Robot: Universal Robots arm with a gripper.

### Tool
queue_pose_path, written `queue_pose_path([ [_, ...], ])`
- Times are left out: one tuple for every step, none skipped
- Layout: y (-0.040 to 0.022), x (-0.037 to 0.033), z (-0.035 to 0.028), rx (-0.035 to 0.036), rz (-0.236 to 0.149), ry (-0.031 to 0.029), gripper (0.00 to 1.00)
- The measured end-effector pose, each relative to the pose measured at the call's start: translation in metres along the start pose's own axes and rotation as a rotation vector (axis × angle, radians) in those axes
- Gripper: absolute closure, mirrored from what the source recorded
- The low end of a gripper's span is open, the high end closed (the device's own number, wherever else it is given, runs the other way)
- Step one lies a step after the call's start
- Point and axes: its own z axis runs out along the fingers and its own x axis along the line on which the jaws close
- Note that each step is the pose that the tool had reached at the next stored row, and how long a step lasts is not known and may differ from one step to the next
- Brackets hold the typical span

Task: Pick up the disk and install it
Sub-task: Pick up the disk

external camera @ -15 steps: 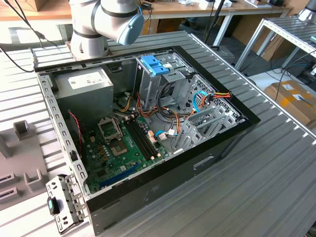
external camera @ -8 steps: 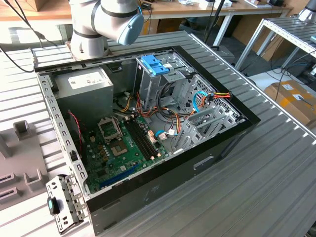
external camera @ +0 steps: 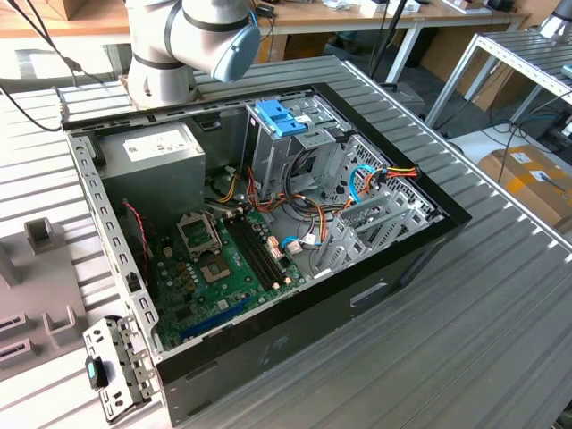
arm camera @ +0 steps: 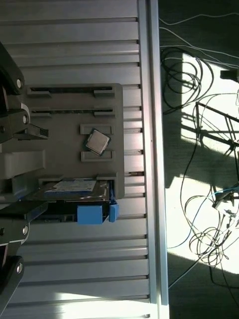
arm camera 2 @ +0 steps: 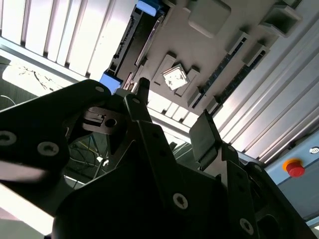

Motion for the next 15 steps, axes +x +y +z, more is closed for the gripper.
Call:
queue_pose_path([
  [0.0000, -0.0002, 0.0001, 0.0000, 0.000, 0.0000, 0.40],
  [0.0000, -0.0003, 0.0003, 0.0000, 0.000, 0.0000, 0.40],
  [0.0000, -0.0004, 0.0004, -0.0001, 0.000, 0.0001, 0.40],
  [0.0000, -0.0006, 0.0005, -0.0001, 0.000, 0.0000, 0.40],
  [0.0000, -0.0007, 0.0007, 0.0000, 0.000, 0.0000, 0.40],
  [0.0000, -0.0009, 0.0008, 0.0000, 0.000, 0.0000, 0.40],
  [0.0000, -0.0010, 0.0010, 0.0001, 0.000, 0.0000, 0.40],
  [0.0000, -0.0011, 0.0011, 0.0000, 0.000, 0.0000, 0.40],
  [0.0000, -0.0014, 0.0014, 0.0000, 0.000, 0.0000, 0.40],
  [0.0000, -0.0016, 0.0015, 0.0000, 0.000, 0.0000, 0.40],
  [0.0000, -0.0016, 0.0015, 0.0000, 0.000, 0.0001, 0.40],
  [0.0001, -0.0021, 0.0017, 0.0000, 0.000, 0.0000, 0.40],
  [0.0002, -0.0025, 0.0019, 0.0000, 0.000, 0.0000, 0.40],
  [0.0005, -0.0028, 0.0020, -0.0001, 0.000, -0.0001, 0.40],
  [0.0008, -0.0032, 0.0023, 0.0001, 0.000, -0.0002, 0.40],
])
